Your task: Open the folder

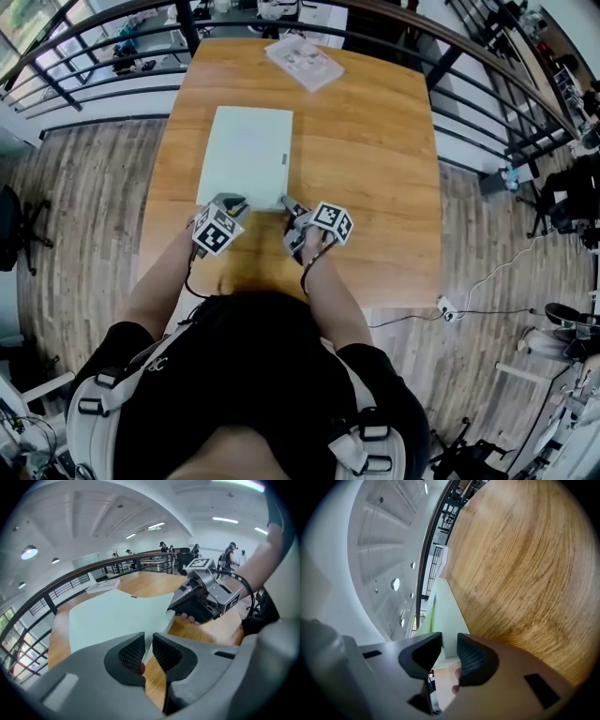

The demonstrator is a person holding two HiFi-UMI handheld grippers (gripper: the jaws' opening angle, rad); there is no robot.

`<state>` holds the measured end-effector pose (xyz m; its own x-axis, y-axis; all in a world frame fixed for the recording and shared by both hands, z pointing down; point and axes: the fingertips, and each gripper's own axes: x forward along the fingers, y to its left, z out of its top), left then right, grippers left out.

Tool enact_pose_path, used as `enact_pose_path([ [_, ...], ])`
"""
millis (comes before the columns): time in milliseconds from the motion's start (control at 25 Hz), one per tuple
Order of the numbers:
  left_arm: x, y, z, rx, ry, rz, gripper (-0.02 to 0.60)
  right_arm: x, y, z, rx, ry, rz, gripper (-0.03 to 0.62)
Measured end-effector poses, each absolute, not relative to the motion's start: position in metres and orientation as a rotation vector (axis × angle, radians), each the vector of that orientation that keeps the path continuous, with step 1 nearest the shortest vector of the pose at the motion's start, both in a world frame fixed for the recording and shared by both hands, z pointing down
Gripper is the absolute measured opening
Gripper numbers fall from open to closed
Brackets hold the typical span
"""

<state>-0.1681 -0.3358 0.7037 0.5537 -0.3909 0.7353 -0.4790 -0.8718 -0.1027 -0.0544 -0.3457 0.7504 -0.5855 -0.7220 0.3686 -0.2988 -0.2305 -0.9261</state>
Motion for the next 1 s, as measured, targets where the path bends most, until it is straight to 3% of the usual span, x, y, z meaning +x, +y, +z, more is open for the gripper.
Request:
enact_pose_path([
  [320, -0.188, -0.349, 0.63, 2.649, -0.886, 0.645, 0.032, -0.046, -0.334, 0.749, -1.282, 1.771, -1.87, 0.112],
  [560, -0.249, -0.363, 0.578, 2.583, -1.179, 0.25, 0.011, -0.029, -0.324, 0.75, -1.33, 1.792, -1.862, 0.115],
  [1000, -0.408, -0.394, 0.641, 1.965, -1.65, 0.16, 0.005, -0.01, -0.308, 0.749, -1.375, 1.816, -1.839, 0.117],
])
